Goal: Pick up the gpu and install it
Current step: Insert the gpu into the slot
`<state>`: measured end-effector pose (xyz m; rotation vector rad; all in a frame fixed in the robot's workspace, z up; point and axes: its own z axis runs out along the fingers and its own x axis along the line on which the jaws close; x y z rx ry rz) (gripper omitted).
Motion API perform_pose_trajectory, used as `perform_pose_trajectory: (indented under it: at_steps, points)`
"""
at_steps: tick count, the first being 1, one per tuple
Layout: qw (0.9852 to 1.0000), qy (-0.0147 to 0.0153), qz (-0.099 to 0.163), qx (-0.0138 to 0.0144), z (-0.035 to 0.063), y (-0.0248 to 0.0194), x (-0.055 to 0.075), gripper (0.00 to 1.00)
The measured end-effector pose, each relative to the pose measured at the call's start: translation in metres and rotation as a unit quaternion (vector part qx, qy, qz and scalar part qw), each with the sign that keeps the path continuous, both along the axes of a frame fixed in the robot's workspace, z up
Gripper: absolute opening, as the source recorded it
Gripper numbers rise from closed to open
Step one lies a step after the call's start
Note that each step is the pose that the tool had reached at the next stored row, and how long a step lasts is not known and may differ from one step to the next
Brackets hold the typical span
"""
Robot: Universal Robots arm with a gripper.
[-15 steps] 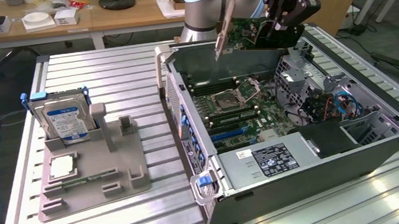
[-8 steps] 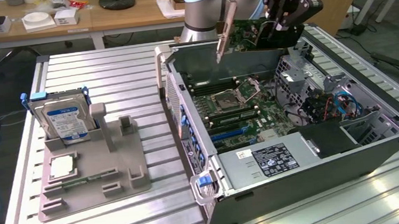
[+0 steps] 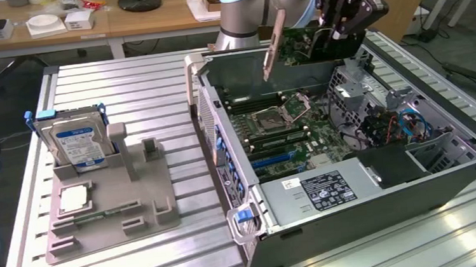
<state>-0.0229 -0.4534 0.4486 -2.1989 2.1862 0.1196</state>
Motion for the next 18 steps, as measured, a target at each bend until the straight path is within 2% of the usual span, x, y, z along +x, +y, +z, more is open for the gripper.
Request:
perform_pose_trajectory:
  at_steps: [3, 5, 7, 10, 18]
  points:
    - [1.0000, -0.0039, 0.000, -0.0003, -0.0040, 0.0000, 0.000, 0.27]
    - [1.0000, -0.0089, 0.000, -0.0018, -0.0056, 0.0000, -0.001, 0.27]
    - [0.9999, -0.0152, 0.000, -0.0027, -0.0069, 0.0000, -0.001, 0.27]
    - [0.9997, -0.0226, -0.002, -0.0030, -0.0096, 0.0000, -0.001, 0.27]
    - [0.9994, -0.0337, -0.008, -0.0031, -0.0168, -0.0004, -0.002, 0.27]
